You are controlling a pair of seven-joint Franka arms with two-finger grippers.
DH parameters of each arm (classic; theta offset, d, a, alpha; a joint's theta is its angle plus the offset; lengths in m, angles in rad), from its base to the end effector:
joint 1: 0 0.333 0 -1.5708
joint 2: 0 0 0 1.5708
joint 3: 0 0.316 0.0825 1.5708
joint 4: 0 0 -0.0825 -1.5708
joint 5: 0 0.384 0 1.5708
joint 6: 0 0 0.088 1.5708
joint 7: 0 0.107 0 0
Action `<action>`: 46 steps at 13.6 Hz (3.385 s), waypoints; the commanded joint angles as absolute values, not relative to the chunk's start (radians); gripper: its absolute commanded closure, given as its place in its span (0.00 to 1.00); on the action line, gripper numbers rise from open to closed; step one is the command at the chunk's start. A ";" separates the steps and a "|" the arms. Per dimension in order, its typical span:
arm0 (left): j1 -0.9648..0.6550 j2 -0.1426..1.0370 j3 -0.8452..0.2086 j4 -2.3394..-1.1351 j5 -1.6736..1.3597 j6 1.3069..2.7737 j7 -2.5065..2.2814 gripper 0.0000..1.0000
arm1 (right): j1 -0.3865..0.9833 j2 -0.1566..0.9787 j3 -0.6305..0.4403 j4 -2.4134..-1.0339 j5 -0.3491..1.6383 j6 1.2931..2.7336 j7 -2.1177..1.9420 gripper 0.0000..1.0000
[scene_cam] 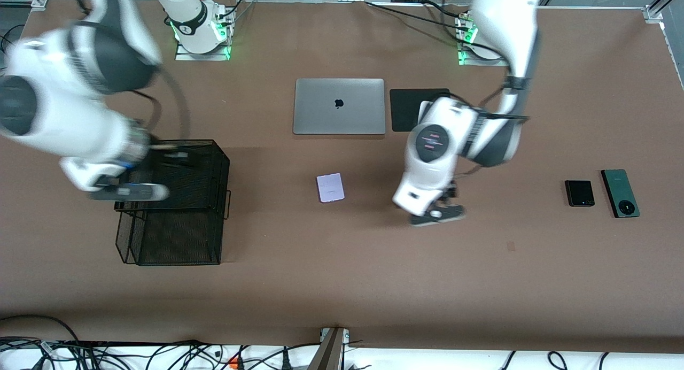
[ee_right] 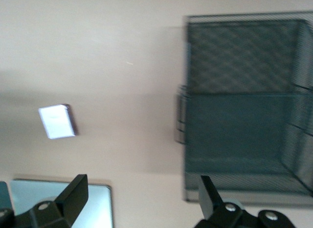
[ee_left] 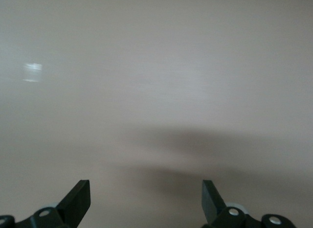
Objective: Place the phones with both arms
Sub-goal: 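Grasp the white phone with the right gripper while the left gripper withdraws, then grasp the black flip phone with the left gripper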
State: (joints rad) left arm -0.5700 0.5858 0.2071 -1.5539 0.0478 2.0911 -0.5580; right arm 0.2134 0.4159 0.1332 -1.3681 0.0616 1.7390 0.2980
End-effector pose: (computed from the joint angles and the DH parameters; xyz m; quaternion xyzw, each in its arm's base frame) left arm 0.6424 -0.2636 0.3095 -0.9944 -0.0692 -0.0178 0.0779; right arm 0.6415 0.2212 0.4797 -0.9981 -0.0134 0.0377 0.0477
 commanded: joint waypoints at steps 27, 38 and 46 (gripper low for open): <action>0.319 0.514 0.066 -2.054 -0.138 2.677 0.528 0.00 | 0.624 0.897 0.115 -1.376 -0.166 2.373 0.492 0.00; 0.368 0.543 0.029 -2.125 -0.181 2.790 0.514 0.00 | 0.626 0.925 0.114 -1.376 -0.201 2.416 0.494 0.00; 0.365 0.572 0.002 -2.112 -0.212 2.800 0.508 0.60 | 0.565 0.797 0.066 -1.370 -0.183 2.305 0.483 1.00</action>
